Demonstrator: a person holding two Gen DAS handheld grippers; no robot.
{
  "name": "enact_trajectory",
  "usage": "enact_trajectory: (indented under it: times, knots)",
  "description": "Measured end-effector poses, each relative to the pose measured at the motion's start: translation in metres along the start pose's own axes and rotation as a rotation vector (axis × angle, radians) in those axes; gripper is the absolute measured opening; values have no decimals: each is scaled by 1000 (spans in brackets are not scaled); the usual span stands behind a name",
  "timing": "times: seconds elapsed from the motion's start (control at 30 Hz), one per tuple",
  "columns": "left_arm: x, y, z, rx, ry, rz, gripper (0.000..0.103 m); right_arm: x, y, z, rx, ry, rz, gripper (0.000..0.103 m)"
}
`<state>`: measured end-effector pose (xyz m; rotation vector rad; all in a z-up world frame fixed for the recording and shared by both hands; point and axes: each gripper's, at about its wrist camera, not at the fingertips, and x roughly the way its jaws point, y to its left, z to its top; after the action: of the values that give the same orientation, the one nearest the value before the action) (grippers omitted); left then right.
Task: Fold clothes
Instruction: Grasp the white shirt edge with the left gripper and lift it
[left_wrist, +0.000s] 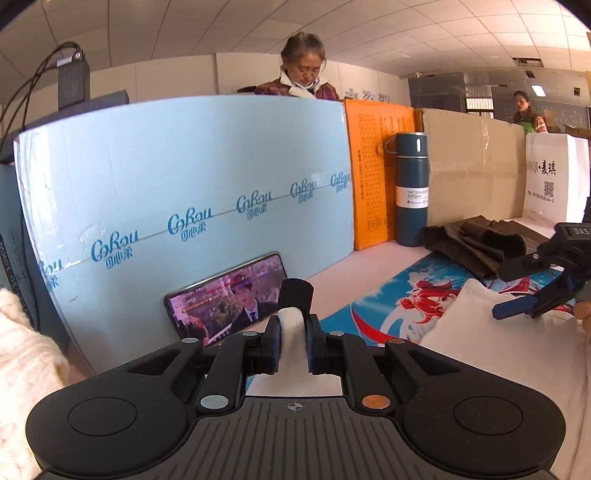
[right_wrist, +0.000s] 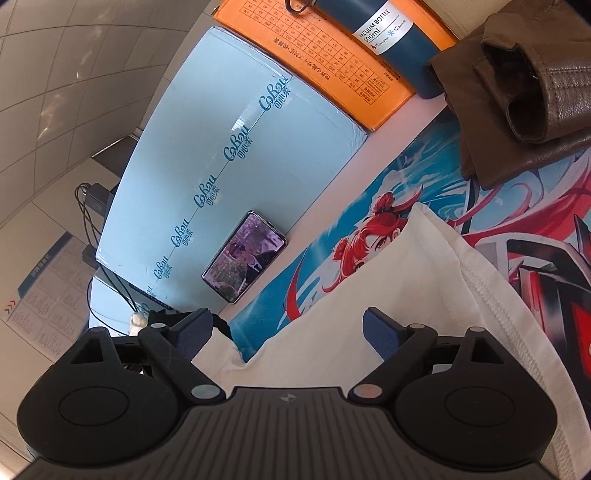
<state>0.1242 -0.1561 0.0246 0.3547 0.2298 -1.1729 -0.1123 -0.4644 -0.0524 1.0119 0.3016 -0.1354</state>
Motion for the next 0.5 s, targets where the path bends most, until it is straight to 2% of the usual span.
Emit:
enact_trajectory:
  times: [0.13,0.33,0.5]
  knots:
    - [-47,-39,-5,92,-109,36,12,-3,-6,4,61,-14,24,88]
    - [-107,-69,-16,88,-234,9,12,-8,-9,10,122,-28,12,88]
    - [-133,-91,-40,71,-229,-57,12,-13,-9,10,142,-39,-30,88]
